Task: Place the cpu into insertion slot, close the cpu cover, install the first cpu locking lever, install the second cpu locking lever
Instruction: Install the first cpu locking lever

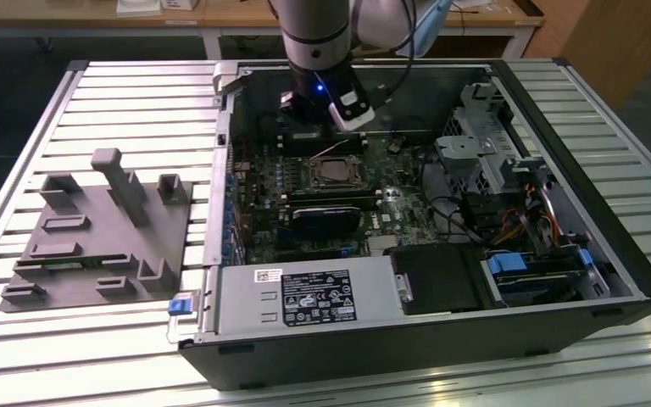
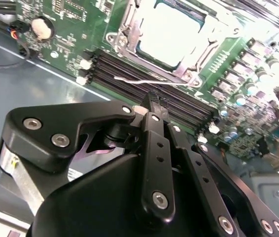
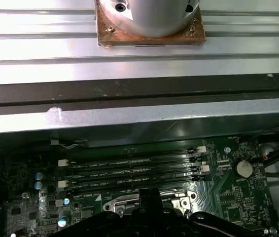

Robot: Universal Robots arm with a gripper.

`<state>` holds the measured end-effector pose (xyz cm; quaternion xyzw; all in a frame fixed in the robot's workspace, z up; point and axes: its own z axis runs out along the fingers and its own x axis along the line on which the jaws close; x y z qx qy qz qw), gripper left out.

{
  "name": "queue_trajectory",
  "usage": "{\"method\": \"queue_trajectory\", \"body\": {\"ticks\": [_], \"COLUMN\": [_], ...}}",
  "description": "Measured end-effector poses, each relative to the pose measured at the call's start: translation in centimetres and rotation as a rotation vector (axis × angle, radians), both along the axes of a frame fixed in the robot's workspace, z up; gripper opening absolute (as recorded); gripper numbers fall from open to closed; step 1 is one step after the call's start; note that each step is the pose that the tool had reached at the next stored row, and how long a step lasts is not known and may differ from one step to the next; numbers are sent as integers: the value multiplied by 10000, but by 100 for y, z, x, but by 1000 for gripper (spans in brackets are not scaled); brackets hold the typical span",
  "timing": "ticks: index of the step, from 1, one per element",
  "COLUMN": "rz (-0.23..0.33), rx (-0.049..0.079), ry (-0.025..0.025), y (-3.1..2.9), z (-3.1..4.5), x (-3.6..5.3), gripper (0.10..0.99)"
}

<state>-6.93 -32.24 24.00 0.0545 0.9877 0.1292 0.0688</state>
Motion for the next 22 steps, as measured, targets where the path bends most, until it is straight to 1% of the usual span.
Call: {"method": "queue_trajectory", "body": {"ticks": [3,4,5,6,12,17,22], "rz": [0,0,0,1,0,-56,-268], "rx": [1,0,-1,-1,-10,-13,-39], "ry": [-186,-240,-283,-308,-315,-336,-337], "y": [-3,-4,-4,-4,-4,-3,-3], "z": [-17,-24,-32,-38,-42,-86,-121], "x": [0,0,0,0,0,-1,-1], "gripper": [106,106,106,106,106,106,106]}}
